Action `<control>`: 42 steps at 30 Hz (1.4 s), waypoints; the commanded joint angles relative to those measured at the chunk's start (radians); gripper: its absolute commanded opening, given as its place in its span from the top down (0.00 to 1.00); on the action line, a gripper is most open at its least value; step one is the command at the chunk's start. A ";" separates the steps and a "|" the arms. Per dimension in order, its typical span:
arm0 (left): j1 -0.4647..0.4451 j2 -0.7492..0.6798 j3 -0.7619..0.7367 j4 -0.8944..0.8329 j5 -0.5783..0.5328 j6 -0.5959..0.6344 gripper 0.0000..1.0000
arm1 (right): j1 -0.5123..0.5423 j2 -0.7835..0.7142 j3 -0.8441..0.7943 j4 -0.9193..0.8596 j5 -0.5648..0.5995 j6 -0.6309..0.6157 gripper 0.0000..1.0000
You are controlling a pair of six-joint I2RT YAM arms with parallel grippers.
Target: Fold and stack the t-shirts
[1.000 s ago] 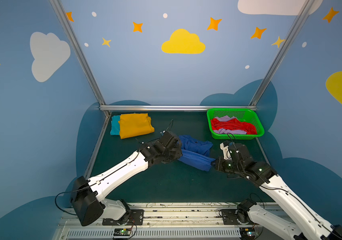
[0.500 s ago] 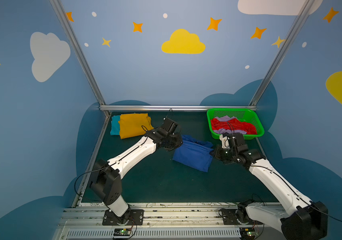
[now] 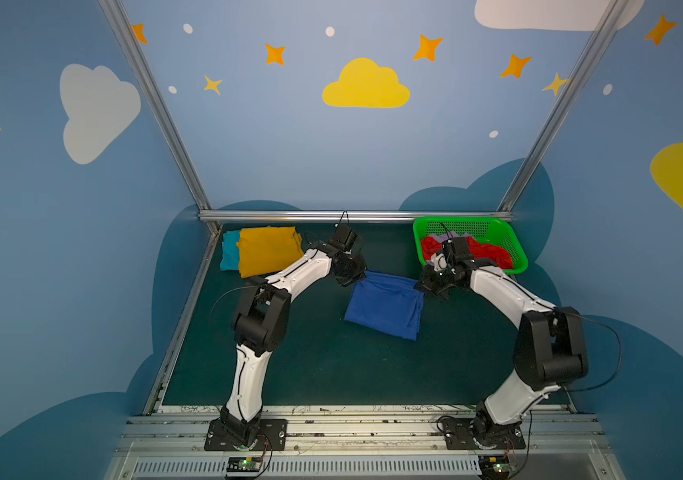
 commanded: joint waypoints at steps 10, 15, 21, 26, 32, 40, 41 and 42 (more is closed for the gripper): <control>0.058 0.183 0.344 -0.044 0.044 0.042 0.42 | -0.007 0.085 0.158 -0.083 0.117 -0.043 0.61; 0.046 0.057 0.229 -0.063 -0.019 0.092 0.54 | 0.063 -0.075 0.097 -0.094 0.191 -0.060 0.75; 0.019 -0.021 -0.034 0.032 0.003 0.082 0.55 | 0.121 -0.133 -0.129 0.140 0.003 0.060 0.93; 0.021 0.018 -0.127 0.092 0.005 0.070 0.44 | 0.109 -0.044 -0.284 0.357 -0.105 0.186 0.95; 0.046 0.089 -0.140 0.098 -0.005 0.072 0.50 | 0.037 0.026 -0.427 0.527 -0.115 0.283 0.96; 0.053 0.065 -0.228 0.137 -0.011 0.072 0.51 | -0.016 0.097 -0.406 0.599 -0.268 0.281 1.00; 0.052 0.048 -0.247 0.143 -0.015 0.071 0.50 | -0.017 0.078 -0.390 0.555 -0.255 0.254 1.00; 0.052 0.025 -0.272 0.152 -0.017 0.071 0.50 | -0.019 0.048 -0.368 0.495 -0.228 0.216 1.00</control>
